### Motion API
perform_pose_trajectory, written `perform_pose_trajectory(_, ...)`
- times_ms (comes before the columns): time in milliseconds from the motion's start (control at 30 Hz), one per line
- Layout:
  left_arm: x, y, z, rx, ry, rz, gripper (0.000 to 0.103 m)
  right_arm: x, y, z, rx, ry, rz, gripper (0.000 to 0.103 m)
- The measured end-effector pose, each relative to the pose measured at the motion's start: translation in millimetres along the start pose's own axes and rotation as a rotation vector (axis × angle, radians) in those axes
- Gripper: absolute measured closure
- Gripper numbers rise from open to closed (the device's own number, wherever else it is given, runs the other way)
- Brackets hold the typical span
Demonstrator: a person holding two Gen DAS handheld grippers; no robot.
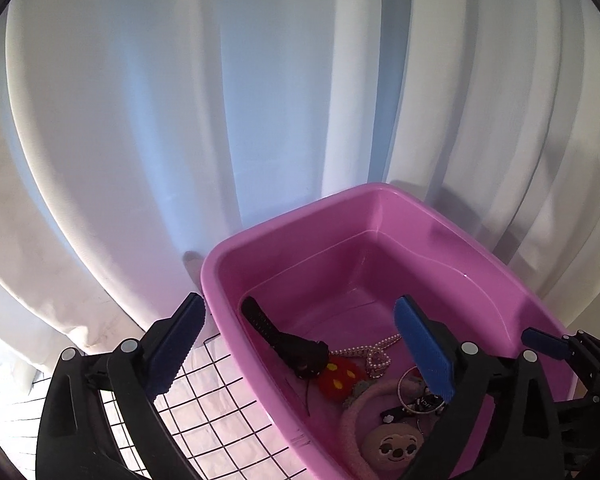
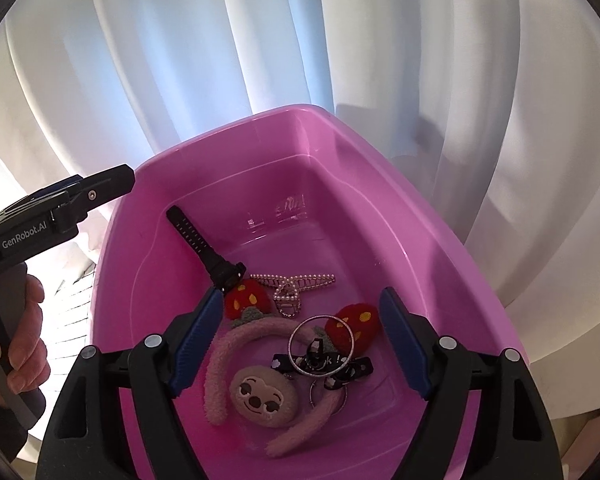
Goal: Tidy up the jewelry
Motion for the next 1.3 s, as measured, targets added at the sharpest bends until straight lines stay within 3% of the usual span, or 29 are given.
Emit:
perform_pose_trajectory(367,12,15,7,-0.076,-0.002,0.027,0.009,9,14,11,0.016,0.015,-0.013,0.027)
perform_pose_trajectory(1300,52,45,36,-0.088,0.099,0.061,0.008,24,40,48,0.039,0.082,-0.034,0.027)
Point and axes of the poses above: each gripper's, at about its wrist camera, not at the fingertips, and y roughly against the way its jaws point, z to its left, x to its underside, the point moved 8 cm from there along -y, roughly the way its jaws point, and after that the axes turned 15 degrees about z, right-handed, at the moved point
